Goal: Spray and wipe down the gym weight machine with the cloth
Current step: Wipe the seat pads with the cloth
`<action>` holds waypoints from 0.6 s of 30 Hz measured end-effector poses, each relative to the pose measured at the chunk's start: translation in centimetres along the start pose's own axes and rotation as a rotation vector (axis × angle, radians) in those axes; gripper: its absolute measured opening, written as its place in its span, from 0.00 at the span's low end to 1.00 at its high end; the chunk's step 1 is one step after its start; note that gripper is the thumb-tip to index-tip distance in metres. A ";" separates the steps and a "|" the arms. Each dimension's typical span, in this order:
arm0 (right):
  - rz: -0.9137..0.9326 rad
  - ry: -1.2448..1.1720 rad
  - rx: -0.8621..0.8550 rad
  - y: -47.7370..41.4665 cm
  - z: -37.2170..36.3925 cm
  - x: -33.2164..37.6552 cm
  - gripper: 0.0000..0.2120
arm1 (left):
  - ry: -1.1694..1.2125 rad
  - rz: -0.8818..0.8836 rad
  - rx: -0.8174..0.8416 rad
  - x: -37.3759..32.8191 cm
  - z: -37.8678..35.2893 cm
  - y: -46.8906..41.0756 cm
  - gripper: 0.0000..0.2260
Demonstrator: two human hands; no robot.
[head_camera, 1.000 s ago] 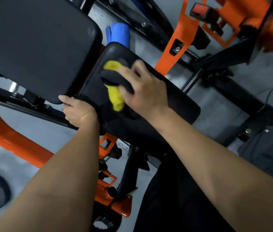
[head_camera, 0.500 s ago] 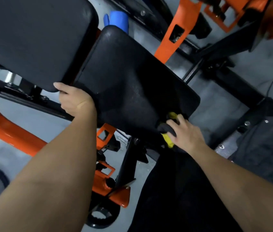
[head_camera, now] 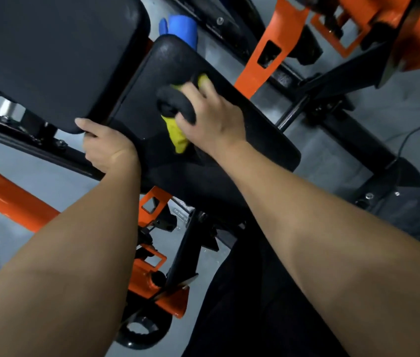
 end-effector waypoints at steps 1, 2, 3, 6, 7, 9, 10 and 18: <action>-0.009 0.006 0.009 1.7 -0.9 -0.8 0.22 | 0.009 0.001 0.002 0.0 0.0 0.0 0.29; -0.025 0.021 0.011 3.9 -1.8 -1.8 0.22 | 0.016 0.003 0.005 0.0 0.0 0.0 0.29; -0.028 0.047 0.039 6.5 -2.8 -2.9 0.21 | 0.021 0.006 0.004 0.0 -0.1 0.1 0.29; 0.019 0.121 0.287 14.8 -6.8 -6.4 0.20 | 0.015 0.004 -0.006 0.1 -0.2 -0.3 0.29; 0.027 0.147 0.354 17.0 -7.4 -7.5 0.18 | 0.013 0.005 -0.006 0.3 -0.2 -0.5 0.30; 0.027 0.197 0.390 19.2 -7.3 -8.8 0.15 | 0.003 -0.004 -0.011 0.4 -0.3 -0.8 0.29; 0.032 0.207 0.393 19.0 -6.9 -8.7 0.14 | -0.004 -0.003 -0.010 0.5 -0.3 -0.8 0.29; 0.057 -0.069 -0.118 -1.7 3.2 5.8 0.20 | 0.022 0.016 0.032 0.9 -0.8 -1.6 0.30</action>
Point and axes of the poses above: each hand's wrist, its own y-axis away from the middle knuckle, its own z-axis out of the back of the hand, x = y × z, the point moved 9 cm from there along -y, towards the middle knuckle, and after that the axes turned 12 degrees about y, right-handed, at the moved point
